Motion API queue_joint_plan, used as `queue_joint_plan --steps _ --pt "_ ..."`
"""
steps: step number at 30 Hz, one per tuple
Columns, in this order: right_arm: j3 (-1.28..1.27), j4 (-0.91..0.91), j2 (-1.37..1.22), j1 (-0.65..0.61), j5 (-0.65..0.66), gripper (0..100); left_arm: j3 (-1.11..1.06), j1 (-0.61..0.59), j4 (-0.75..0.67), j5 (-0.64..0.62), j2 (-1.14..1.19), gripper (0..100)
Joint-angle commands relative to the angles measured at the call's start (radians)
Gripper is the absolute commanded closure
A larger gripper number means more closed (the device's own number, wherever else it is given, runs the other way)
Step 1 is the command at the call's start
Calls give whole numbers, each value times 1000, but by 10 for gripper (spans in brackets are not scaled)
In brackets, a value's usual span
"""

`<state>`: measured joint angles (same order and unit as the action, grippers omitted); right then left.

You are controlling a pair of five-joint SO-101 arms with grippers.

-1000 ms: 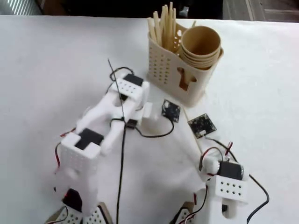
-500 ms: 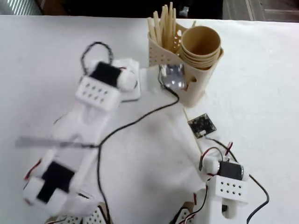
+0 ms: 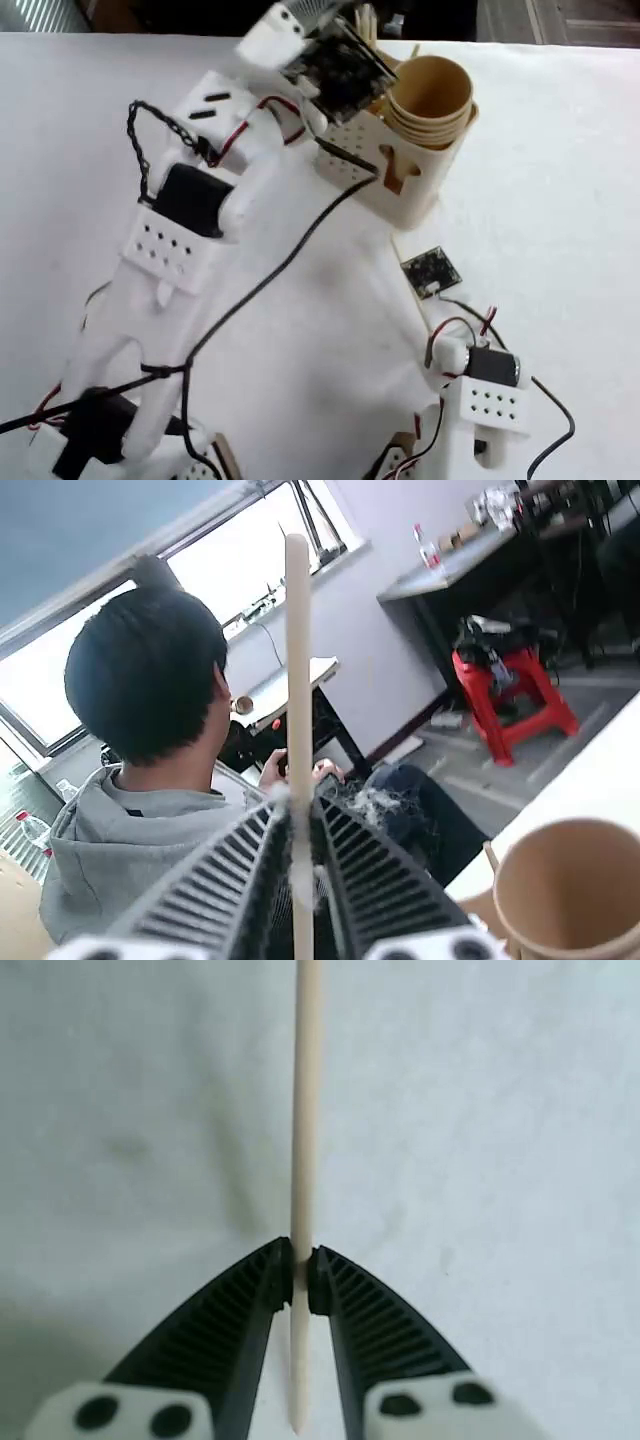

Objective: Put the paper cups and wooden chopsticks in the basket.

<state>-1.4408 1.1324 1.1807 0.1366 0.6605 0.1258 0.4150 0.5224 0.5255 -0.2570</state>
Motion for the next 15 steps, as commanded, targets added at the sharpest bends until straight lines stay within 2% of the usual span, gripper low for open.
queue_joint_plan --steps 1,10,15 --pt "6 -7 12 13 -12 981 35 10 -110 -107 -44 978" --pt "6 -7 12 13 -12 981 44 4 -242 -315 117 978" --pt "6 -7 12 13 -12 981 44 2 -304 -368 220 978"
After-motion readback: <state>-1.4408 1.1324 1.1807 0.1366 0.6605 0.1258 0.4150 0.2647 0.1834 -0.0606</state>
